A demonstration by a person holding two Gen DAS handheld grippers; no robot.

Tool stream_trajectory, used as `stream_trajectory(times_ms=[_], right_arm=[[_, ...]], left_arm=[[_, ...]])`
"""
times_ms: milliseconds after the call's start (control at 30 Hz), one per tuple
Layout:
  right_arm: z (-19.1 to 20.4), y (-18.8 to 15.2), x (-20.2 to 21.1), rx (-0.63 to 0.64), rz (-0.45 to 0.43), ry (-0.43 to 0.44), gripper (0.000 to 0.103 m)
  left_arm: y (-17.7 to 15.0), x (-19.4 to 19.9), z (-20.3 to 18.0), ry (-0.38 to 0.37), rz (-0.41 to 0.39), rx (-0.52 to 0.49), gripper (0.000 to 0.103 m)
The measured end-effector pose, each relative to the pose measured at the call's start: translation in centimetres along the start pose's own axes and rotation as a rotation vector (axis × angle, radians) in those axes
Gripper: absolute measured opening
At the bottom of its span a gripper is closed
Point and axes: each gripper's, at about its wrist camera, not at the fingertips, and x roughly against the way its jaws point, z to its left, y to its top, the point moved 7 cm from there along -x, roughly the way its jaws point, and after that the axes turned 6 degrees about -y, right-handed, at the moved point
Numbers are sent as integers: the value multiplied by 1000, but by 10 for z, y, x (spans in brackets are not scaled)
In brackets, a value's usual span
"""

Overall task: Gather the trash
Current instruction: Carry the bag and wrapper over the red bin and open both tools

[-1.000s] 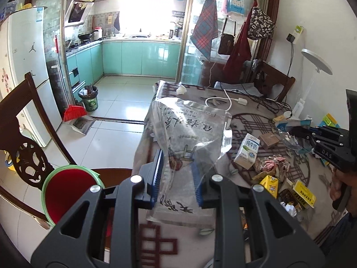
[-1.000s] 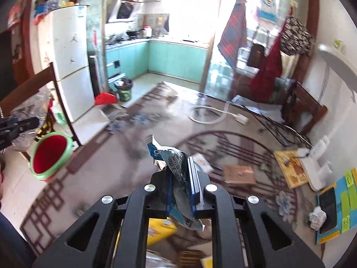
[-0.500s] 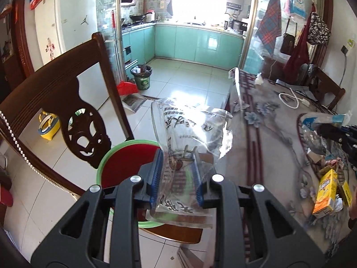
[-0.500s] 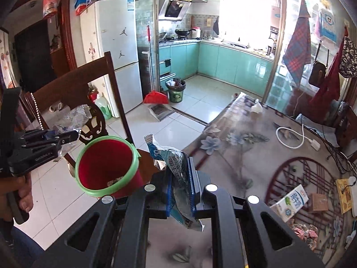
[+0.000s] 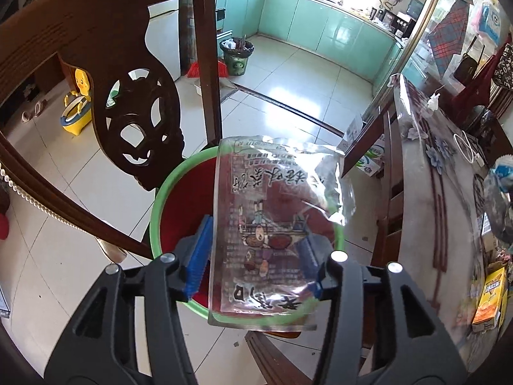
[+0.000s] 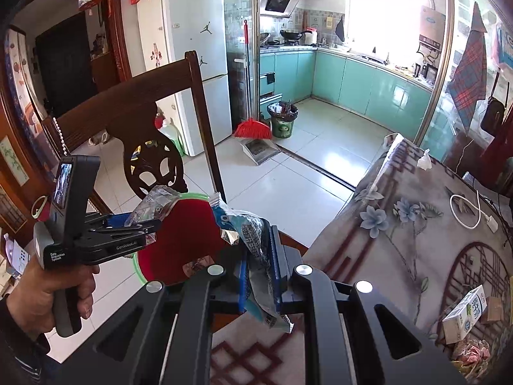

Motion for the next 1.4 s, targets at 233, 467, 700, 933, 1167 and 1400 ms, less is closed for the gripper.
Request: stream_trajectory(times_ms=[233,467,700,933,1167,1400], right_arm=[[13,-5,-23,3,34,18,12],[32,-4,-45,18,58,42,12],[73,-4,-71,77,78,97,12],[114,-4,-98,127,108,131,18],[126,-4,-109,114,111,131,65],[118,0,-91,125,66,102,96]], left_arm=[[18,24,10,42,-86,21,76],[34,46,28,0,-141,85,91],[49,85,57,47,-253,156,94],[53,108,74,173,-313,123,97],[54,123,90,215,-349,156,97],[55,130,80,213,-372,126,98]])
